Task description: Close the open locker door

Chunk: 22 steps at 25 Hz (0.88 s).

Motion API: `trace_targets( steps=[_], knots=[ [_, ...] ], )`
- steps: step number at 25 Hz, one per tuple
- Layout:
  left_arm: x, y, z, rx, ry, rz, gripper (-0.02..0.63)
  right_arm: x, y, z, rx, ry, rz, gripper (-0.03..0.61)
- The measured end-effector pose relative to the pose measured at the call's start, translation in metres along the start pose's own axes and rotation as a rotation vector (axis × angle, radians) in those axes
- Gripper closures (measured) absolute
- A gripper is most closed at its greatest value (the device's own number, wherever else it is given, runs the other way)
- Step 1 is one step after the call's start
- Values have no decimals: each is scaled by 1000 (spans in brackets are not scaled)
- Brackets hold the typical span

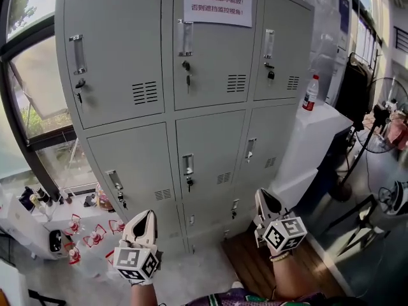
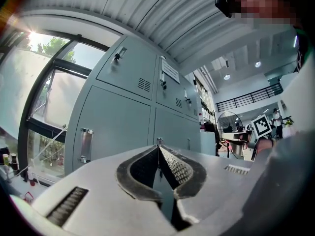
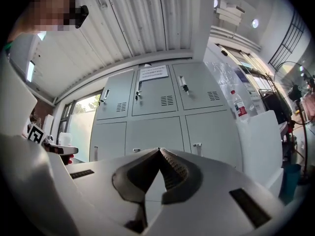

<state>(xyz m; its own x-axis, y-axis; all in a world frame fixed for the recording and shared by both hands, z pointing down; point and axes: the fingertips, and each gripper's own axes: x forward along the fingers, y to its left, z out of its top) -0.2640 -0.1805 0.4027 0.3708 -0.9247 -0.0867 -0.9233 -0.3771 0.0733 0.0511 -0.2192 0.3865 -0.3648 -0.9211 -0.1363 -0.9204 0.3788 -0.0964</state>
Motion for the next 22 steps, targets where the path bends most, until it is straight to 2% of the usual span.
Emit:
trace_targets(
  steps=[11, 22],
  knots=[
    [15, -15, -3, 2, 7, -34, 591, -7, -12, 0, -32, 9, -18, 575],
    [11, -18, 0, 8, 12, -33, 591, -3, -5, -6, -48, 19, -4, 575]
  ],
)
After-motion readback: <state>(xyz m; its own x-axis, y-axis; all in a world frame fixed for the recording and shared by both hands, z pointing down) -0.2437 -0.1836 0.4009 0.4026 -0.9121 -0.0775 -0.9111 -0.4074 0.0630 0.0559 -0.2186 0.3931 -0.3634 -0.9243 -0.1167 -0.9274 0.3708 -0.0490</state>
